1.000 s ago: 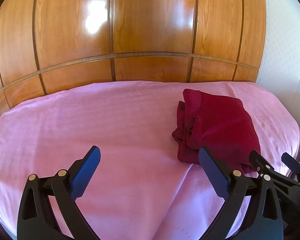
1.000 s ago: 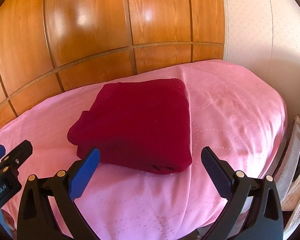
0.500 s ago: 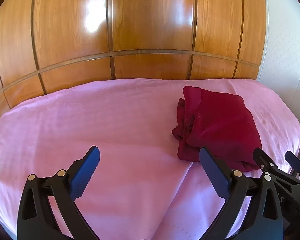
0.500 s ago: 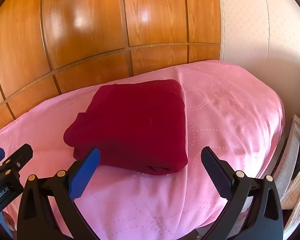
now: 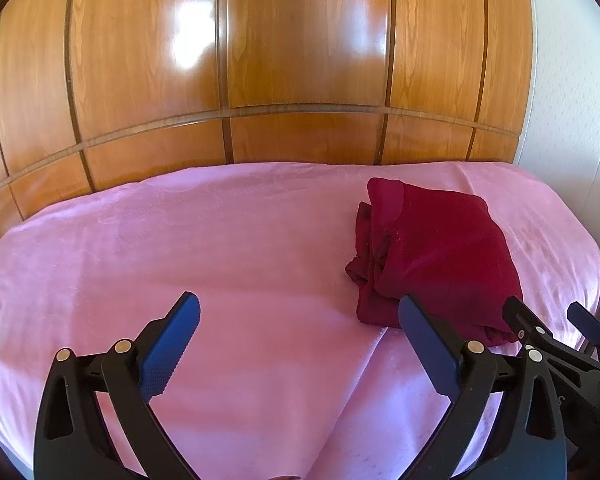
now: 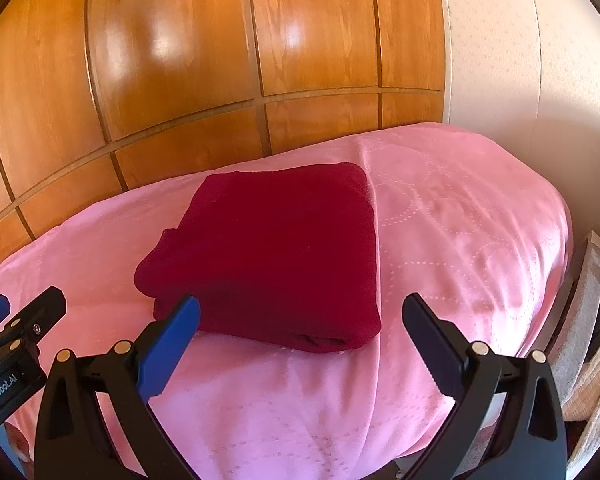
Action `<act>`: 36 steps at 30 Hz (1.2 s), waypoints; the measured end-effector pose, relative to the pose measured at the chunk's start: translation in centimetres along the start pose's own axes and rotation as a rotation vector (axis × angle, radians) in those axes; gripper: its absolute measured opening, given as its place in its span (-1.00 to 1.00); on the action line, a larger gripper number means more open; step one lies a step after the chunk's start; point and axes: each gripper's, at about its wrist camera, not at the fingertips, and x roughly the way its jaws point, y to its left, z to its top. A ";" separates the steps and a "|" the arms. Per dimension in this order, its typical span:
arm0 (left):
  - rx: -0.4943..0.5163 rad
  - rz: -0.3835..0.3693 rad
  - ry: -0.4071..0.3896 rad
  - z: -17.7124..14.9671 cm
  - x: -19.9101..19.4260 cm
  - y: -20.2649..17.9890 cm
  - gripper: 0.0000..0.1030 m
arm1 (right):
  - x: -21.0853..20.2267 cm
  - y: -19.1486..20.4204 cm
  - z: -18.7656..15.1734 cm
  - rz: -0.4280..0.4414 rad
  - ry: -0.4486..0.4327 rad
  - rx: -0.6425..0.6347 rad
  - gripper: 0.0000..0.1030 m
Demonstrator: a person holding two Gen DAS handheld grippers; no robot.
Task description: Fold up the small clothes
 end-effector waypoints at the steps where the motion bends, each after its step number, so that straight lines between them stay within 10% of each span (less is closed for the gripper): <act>1: -0.001 0.002 -0.001 0.0 -0.1 0.0 0.91 | 0.0 0.1 0.0 0.000 0.000 -0.001 0.96; 36: -0.003 -0.015 -0.007 -0.2 0.0 -0.2 0.92 | 0.4 0.5 -0.6 0.013 0.020 0.003 0.96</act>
